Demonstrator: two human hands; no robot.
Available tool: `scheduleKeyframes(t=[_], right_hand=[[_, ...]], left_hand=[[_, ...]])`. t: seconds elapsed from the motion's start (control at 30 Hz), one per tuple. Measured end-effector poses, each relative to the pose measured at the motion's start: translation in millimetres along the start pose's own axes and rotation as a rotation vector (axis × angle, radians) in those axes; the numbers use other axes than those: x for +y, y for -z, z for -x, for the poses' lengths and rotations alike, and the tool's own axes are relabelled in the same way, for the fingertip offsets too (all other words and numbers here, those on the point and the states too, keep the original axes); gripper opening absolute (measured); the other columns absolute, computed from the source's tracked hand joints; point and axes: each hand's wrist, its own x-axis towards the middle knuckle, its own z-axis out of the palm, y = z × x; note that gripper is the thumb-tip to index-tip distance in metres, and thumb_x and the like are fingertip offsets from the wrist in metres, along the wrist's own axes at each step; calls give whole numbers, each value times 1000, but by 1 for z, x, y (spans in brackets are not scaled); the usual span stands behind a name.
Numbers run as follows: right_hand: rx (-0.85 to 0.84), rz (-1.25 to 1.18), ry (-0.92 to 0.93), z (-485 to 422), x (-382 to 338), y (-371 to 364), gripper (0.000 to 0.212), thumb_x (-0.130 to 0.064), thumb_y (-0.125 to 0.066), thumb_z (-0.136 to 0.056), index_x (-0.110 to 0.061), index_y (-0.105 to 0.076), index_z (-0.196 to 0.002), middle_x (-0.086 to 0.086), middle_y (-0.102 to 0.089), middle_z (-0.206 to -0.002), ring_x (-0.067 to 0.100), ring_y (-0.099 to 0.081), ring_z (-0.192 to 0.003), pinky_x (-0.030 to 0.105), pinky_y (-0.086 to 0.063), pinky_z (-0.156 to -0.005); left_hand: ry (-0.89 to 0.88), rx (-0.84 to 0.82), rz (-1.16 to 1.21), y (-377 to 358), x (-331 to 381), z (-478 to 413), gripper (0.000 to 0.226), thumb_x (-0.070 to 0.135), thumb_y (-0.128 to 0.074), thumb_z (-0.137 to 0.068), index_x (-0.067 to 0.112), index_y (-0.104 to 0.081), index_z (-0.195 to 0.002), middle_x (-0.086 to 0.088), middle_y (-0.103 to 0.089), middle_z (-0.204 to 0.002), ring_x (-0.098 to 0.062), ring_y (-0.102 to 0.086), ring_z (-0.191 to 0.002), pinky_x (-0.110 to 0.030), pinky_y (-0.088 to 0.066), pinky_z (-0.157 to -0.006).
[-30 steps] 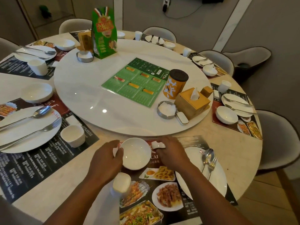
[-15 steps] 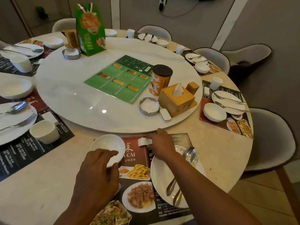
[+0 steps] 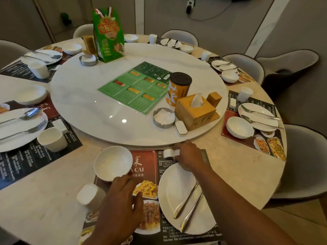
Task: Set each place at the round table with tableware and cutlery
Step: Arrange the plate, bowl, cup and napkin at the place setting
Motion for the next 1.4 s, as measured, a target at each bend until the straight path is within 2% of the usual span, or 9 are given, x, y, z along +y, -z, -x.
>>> scheduleKeyframes(t=[0.13,0.33,0.53,0.73,0.93,1.03,1.1,1.3,1.4], right_hand=[[-9,6,5,0,0,-1,44,-35,-74,-87,-35,-59,-128,6,-48,-130,27,-50,-116,39,-45,-97],[-9,10,14,-2,1,-2,47,-36,-73,-87,-35,-58,-131,7,-48,-131,27,-50,-116,38,-45,-96],[-23,-82,40,8,6,16,56,-35,-74,-86,-34,-53,-139,6,-50,-133,27,-51,-121,41,-48,-97],[241,-272,-90,64,62,45,17,-29,-63,-94,-27,-65,-111,1,-59,-109,20,-60,-95,35,-53,-80],[98,-325,-301,146,109,2,27,-34,-60,-95,-26,-56,-121,-2,-66,-91,15,-62,-77,34,-54,-68],[42,-408,-304,166,107,-18,34,-32,-60,-95,-25,-52,-128,-7,-66,-81,14,-62,-77,29,-49,-62],[52,-447,-292,172,102,-24,38,-23,-60,-96,-21,-51,-133,-6,-67,-85,13,-59,-80,20,-42,-58],[54,-516,-252,174,82,-26,40,-14,-61,-95,-17,-53,-134,-2,-63,-98,13,-54,-88,24,-41,-76],[55,-520,-220,173,70,-27,40,-14,-63,-93,-20,-56,-132,-5,-65,-94,17,-60,-88,27,-46,-76]], left_hand=[[31,-26,63,-10,6,3,42,19,-72,-81,29,-62,-121,19,-53,-118,-8,-53,-111,-21,-49,-86],[85,-67,62,-19,13,6,44,24,-70,-84,31,-58,-126,15,-54,-125,-5,-47,-113,-15,-38,-89],[173,-145,107,-24,16,6,48,29,-65,-88,37,-51,-132,16,-51,-135,-8,-51,-122,-28,-46,-103],[284,-244,184,-38,23,2,44,34,-58,-92,37,-47,-135,13,-66,-116,-5,-61,-93,-23,-52,-83],[290,-285,180,-49,36,-12,44,34,-54,-95,37,-42,-138,7,-65,-123,-14,-62,-107,-30,-50,-88],[300,-302,202,-50,39,-18,43,25,-56,-95,33,-48,-136,3,-67,-121,-16,-63,-106,-32,-50,-90],[310,-306,209,-48,39,-18,42,21,-58,-94,32,-52,-134,2,-69,-117,-15,-63,-103,-31,-51,-89],[350,-262,169,-39,28,-7,41,23,-58,-94,31,-53,-135,3,-71,-112,-11,-63,-82,-22,-52,-76],[373,-245,177,-32,18,3,41,24,-59,-95,31,-53,-134,8,-69,-114,-4,-61,-76,-8,-46,-55]])
